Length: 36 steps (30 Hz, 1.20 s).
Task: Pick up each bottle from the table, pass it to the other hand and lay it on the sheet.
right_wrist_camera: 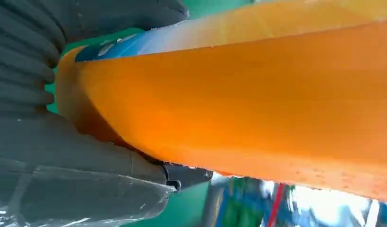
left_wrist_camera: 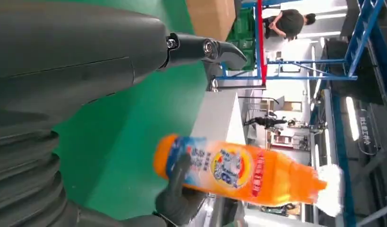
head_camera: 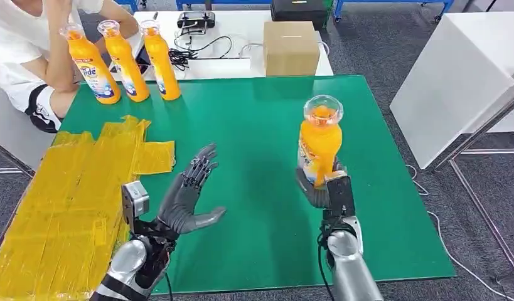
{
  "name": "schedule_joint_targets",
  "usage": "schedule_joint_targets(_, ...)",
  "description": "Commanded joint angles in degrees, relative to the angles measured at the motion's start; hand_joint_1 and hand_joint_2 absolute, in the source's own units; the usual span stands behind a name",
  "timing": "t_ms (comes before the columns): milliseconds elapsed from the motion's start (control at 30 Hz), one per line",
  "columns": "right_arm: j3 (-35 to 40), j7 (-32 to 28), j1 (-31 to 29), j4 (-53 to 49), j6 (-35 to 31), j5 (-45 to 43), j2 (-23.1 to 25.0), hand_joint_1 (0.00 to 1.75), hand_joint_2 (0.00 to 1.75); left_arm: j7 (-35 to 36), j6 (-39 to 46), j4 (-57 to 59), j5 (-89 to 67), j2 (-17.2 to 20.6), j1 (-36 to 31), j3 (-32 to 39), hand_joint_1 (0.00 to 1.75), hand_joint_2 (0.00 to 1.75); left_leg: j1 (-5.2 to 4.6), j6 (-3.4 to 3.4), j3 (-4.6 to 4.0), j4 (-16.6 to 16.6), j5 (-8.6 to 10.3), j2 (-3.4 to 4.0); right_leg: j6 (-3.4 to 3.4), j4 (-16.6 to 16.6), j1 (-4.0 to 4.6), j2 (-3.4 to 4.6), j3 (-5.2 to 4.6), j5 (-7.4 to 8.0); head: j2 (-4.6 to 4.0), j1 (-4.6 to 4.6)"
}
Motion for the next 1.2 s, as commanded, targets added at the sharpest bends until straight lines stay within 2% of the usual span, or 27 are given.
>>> schedule_joint_targets(33, 17.8, -0.5, -4.2, 10.6, 4.6, -2.6, 4.6, 1.75, 1.75, -0.4, 4.7, 5.8, -0.8, 0.9, -4.8, -2.4, 0.00, 1.75, 0.06, -0.07, 0.21, -0.1, -0.09, 0.24, -0.02, -0.1, 0.06, 0.21, 0.16, -0.01, 0.00, 0.02)
schedule_joint_targets(67, 20.2, -0.5, -4.5, 11.0, 4.8, -3.0, 4.4, 1.75, 1.75, -1.1, 7.2, 5.9, -2.0, 0.8, -4.7, -2.1, 0.00, 1.75, 0.07, -0.08, 0.21, -0.1, -0.09, 0.25, -0.02, -0.1, 0.07, 0.23, 0.13, -0.01, 0.00, 0.00)
schedule_joint_targets(300, 25.2, -0.3, -4.5, 10.1, 5.2, -3.4, 3.5, 1.75, 1.75, -2.0, 10.4, 5.8, -2.8, 0.9, -4.8, -1.3, 0.00, 1.75, 0.06, -0.04, 0.14, 0.0, -0.07, 0.04, 0.00, -0.1, 0.10, 0.00, 0.14, -0.07, 0.00, 0.00)
schedule_joint_targets(433, 30.8, -0.2, -5.6, 12.5, 3.8, -0.1, 3.1, 1.75, 1.75, -3.4, 15.1, 5.9, -5.5, 0.6, -5.5, -0.4, 0.00, 1.75, 0.09, -0.06, 0.13, 0.0, -0.08, 0.08, -0.02, -0.1, 0.13, 0.03, 0.16, -0.06, 0.00, 0.02)
schedule_joint_targets(667, 31.1, -0.4, -5.6, 12.9, 3.5, 0.1, 3.2, 1.75, 1.75, -3.4, 15.2, 5.9, -5.6, 0.5, -5.6, -0.5, 0.00, 1.75, 0.05, -0.05, 0.02, 0.0, -0.03, -0.04, -0.03, -0.1, 0.09, -0.06, 0.05, -0.05, 0.00, 0.02)
schedule_joint_targets(700, 31.1, -0.4, -5.6, 12.9, 3.5, 0.1, 3.2, 1.75, 1.75, -3.4, 15.2, 5.9, -5.6, 0.5, -5.6, -0.5, 0.00, 1.75, 0.08, -0.11, 0.25, -0.1, -0.12, -0.03, -0.03, -0.1, 0.12, -0.09, 0.30, -0.14, 0.00, 0.00)
schedule_joint_targets(900, 32.3, -0.3, -6.2, 13.8, 3.6, 0.2, 2.9, 1.75, 1.75, -3.8, 16.5, 6.0, -6.4, 0.4, -5.7, -0.6, 0.00, 1.75, 0.04, -0.03, -0.02, 0.0, -0.01, -0.05, -0.02, 0.0, 0.07, -0.08, 0.00, -0.05, 0.00, 0.02)
schedule_joint_targets(1000, 33.9, -0.3, -7.1, 16.2, 1.4, 1.4, 3.2, 1.75, 1.75, -4.0, 17.0, 6.0, -6.6, 0.4, -6.3, -1.1, 0.00, 1.75, 0.06, -0.04, 0.00, 0.0, -0.02, -0.05, -0.02, -0.1, 0.09, -0.08, 0.02, -0.05, 0.00, 0.02)
schedule_joint_targets(1033, 34.2, -0.4, -7.4, 17.0, 0.3, 2.0, 3.2, 1.75, 1.75, -4.0, 16.8, 5.9, -6.2, 0.3, -6.5, -1.3, 0.00, 1.75, 0.09, -0.07, 0.23, -0.1, -0.10, -0.06, 0.00, -0.1, 0.12, -0.13, 0.29, -0.13, 0.00, 0.00)
schedule_joint_targets(1067, 34.3, -0.4, -7.7, 17.4, -0.2, 2.3, 3.2, 1.75, 1.75, -4.1, 16.2, 5.8, -5.7, 0.3, -6.6, -1.3, 0.00, 1.75, 0.06, -0.04, 0.00, 0.0, -0.02, -0.05, -0.02, 0.0, 0.10, -0.09, 0.03, -0.05, 0.00, 0.00)
schedule_joint_targets(1200, 34.5, -0.1, -8.5, 18.7, -1.3, 3.7, 3.4, 1.75, 1.75, -4.1, 15.5, 6.1, -5.2, 0.2, -7.3, -1.8, 0.00, 1.75, 0.07, -0.05, -0.02, 0.0, -0.01, -0.09, -0.03, 0.0, 0.10, -0.13, 0.02, -0.06, 0.00, 0.02)
